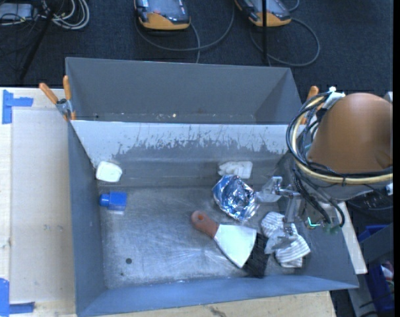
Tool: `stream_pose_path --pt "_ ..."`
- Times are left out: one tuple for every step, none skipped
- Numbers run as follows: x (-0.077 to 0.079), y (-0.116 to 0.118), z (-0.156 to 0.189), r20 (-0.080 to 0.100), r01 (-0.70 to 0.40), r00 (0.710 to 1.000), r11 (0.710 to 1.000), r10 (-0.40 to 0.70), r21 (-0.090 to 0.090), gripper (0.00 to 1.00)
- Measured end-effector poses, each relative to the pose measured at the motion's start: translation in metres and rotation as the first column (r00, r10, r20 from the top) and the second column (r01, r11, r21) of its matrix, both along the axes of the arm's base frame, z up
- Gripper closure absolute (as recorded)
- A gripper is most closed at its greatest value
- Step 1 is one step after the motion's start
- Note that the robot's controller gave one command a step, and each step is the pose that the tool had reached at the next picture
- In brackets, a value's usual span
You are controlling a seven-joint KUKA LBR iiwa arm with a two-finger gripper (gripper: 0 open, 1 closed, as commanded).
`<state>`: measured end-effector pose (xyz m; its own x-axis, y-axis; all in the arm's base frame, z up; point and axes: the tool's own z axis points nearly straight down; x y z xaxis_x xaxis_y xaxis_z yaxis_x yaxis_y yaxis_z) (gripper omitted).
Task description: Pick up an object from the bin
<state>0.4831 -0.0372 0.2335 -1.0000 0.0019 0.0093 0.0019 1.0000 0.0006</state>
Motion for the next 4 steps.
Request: stream_pose_path --pt "0.002 0.000 0.003 0.008 -0.002 1.000 1.000 0.002 -0.001 0.00" --pt "0.062 0.008 -0.072 0.017 -0.007 1.000 1.000 0.007 -0.001 0.00" --pt "0.096 -0.006 -0.081 0.004 -0.147 0.989 0.989 0.147 0.001 0.00" --pt "0.120 -0.032 -0.097 0.012 0.171 0.985 0.985 -0.171 0.001 0.00"
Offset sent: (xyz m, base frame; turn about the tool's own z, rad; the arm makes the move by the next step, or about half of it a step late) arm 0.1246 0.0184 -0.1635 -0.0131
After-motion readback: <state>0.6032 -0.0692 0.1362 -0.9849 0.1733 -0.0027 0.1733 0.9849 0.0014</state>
